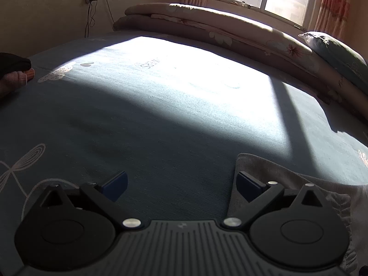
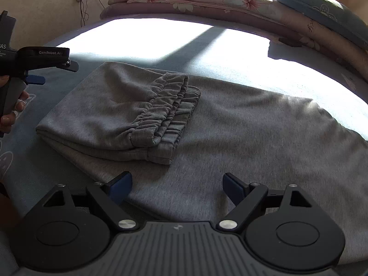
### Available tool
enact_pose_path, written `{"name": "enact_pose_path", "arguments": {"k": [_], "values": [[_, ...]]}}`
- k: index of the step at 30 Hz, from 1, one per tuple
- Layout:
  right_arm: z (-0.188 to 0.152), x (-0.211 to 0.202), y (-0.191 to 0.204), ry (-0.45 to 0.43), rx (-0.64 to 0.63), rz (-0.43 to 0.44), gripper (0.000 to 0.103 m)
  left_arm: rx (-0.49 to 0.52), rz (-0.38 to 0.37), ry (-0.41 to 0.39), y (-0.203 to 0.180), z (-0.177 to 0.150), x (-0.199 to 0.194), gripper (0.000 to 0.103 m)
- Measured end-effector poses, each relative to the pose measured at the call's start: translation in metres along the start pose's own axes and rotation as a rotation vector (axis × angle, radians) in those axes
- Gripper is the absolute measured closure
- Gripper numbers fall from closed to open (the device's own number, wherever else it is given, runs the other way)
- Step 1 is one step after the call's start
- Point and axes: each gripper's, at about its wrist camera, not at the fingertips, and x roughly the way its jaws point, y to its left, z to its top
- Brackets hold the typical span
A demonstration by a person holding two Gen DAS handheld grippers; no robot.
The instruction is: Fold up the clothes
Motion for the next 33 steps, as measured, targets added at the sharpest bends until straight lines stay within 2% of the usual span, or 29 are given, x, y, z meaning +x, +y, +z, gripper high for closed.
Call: {"name": "enact_pose_path", "arguments": {"k": [4,12,16,23,26,29,33], "values": [[-0.003,-0.003,-0.004,-0.019,0.039,0.024,0.013,0.013,-0.002,-0.001,-0.004,-0.001,-0.001,0.003],[0.011,-0.01,-0.031,-0.143,0.232,0.293,0.013,0.016,0.003,0.002,-0.006,-0.001,0.0,0.003],[0.012,0.007,-0.034,-0.15,0.269,0.364,0.013,0.017,0.007,0.004,-0.007,-0.001,0.0,0.003],[0.016,0.022,-0.036,-0.13,0.369,0.46,0.012,0.023,0.016,0.006,-0.008,-0.002,0.001,0.003],[0.014,0.016,-0.035,-0.106,0.363,0.498,0.012,0.024,0.018,0.008,-0.009,-0.002,0.002,0.003],[0.011,0.004,-0.035,-0.122,0.345,0.471,0.012,0.03,0.018,0.007,-0.01,-0.003,0.002,0.003],[0.005,-0.008,-0.042,-0.129,0.394,0.521,0.012,0.036,0.018,0.006,-0.011,-0.003,0.002,0.003]]}}
